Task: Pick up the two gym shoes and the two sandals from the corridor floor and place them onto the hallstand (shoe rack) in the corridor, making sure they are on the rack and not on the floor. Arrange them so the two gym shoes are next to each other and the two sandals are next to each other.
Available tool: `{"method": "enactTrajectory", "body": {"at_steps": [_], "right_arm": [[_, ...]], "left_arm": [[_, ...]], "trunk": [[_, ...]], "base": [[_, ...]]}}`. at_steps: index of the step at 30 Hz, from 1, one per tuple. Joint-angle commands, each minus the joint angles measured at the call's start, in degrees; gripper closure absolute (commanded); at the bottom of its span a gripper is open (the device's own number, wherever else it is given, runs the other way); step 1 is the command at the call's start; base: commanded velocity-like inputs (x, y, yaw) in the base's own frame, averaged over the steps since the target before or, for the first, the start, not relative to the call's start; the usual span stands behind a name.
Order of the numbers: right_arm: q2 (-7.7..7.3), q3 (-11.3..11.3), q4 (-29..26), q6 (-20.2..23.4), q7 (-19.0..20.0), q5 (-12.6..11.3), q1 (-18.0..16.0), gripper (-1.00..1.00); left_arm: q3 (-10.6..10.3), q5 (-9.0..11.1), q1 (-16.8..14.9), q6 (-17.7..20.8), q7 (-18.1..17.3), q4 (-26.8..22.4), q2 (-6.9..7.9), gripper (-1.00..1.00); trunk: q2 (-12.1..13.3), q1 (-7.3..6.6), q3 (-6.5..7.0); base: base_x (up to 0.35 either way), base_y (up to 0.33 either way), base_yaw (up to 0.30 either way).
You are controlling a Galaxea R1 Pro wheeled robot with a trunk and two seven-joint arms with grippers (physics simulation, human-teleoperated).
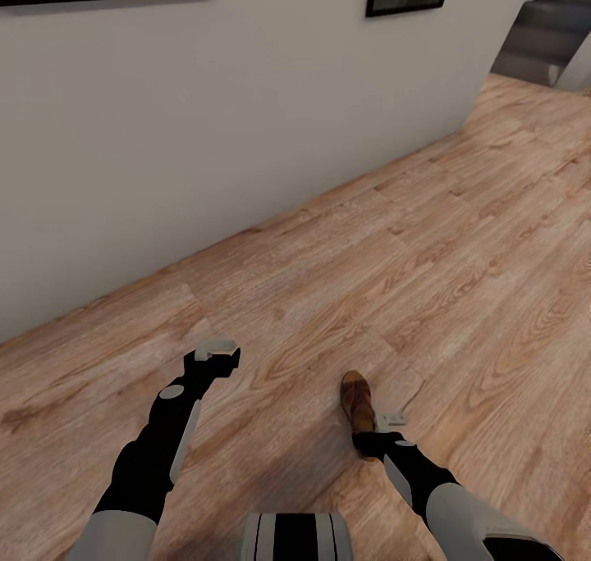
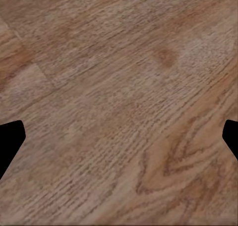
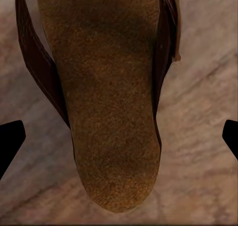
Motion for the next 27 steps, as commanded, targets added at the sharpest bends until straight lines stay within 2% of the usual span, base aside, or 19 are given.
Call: {"method": "enactTrajectory", "body": {"at_steps": [1,6,14,23,27], "right_arm": [[0.05,-0.4,-0.1,0.3,0.0,0.4,0.0,-1.0],[0.05,-0.4,-0.1,0.3,0.0,0.4,0.0,-1.0],[0.05,-0.4,-0.1,0.3,0.0,0.4,0.0,-1.0],[0.05,-0.4,-0.2,0.3,0.0,0.4,0.0,-1.0],[0.05,-0.4,-0.2,0.3,0.0,0.5,0.0,-1.0]], "left_arm": [[0.1,-0.5,0.0,0.3,-0.2,-0.1,-0.05,-1.0],[0.1,-0.5,0.0,0.3,-0.2,-0.1,-0.05,-1.0],[0.1,-0.5,0.0,0.3,-0.2,-0.1,-0.05,-1.0],[0.1,-0.5,0.0,0.3,-0.2,-0.1,-0.05,-1.0],[0.1,-0.5,0.0,0.3,-0.2,-0.1,-0.05,-1.0]], "trunk": [[0.0,-0.01,-0.12],[0.0,-0.01,-0.44],[-0.1,0.2,-2.44],[-0.1,0.2,-3.03],[-0.2,0.3,-3.94]], "base": [[0.0,0.0,-0.085],[0.0,0.0,-0.048],[0.0,0.0,-0.014],[0.0,0.0,-0.009],[0.0,0.0,0.0]]}}
